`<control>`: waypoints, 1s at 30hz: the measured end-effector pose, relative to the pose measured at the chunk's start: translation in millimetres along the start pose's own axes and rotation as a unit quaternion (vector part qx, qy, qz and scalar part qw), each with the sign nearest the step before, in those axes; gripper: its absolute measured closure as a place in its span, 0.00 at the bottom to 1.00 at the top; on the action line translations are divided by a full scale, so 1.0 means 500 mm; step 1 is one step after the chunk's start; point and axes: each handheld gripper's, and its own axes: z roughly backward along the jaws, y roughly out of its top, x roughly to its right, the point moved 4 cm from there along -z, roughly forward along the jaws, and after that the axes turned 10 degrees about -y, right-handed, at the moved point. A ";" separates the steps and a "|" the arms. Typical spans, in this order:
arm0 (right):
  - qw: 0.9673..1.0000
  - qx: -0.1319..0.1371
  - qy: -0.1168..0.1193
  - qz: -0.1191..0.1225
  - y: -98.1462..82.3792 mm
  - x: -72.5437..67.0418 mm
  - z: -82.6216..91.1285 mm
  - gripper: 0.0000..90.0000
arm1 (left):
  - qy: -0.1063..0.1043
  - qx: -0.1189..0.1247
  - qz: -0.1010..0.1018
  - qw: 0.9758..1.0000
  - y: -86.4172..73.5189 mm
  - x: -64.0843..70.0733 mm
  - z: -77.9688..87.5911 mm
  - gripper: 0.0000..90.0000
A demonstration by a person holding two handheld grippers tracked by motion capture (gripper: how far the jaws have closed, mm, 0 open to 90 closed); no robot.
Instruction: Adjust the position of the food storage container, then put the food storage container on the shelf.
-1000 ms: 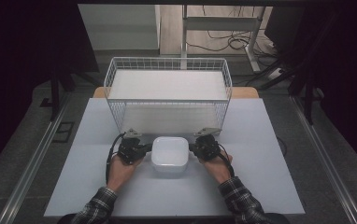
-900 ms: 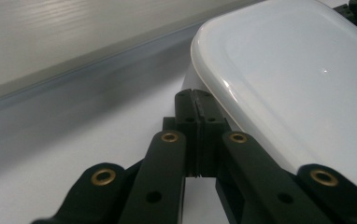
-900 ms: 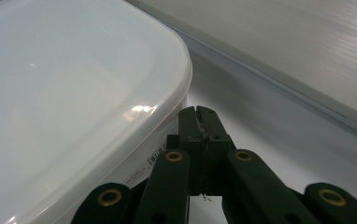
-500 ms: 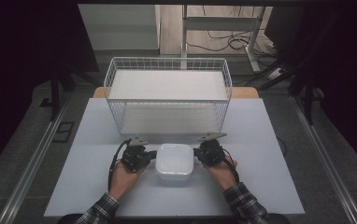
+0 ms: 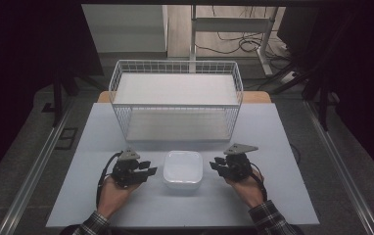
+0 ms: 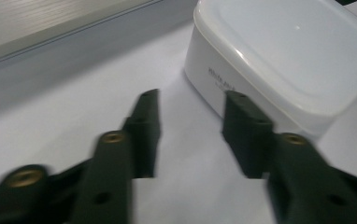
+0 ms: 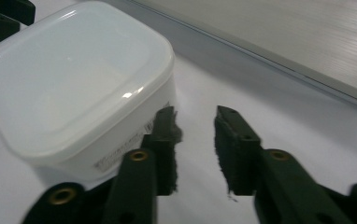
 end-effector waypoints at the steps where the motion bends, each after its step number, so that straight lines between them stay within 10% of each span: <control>1: 1.000 0.001 0.000 0.000 -0.002 0.001 0.005 0.69 | 0.000 0.000 -0.001 1.000 -0.005 0.001 0.005 0.55; 13: 0.999 0.014 0.006 0.029 -0.043 -0.016 0.032 0.08 | 0.006 0.027 -0.024 0.999 -0.041 0.013 0.029 0.04; 21: 0.999 -0.006 0.003 0.034 -0.069 -0.017 0.025 0.01 | 0.015 0.016 -0.045 0.999 -0.053 0.007 0.014 0.03; 30: 1.000 -0.005 0.008 0.019 -0.065 -0.009 0.027 0.02 | -0.005 0.017 -0.017 1.000 -0.047 0.002 0.019 0.04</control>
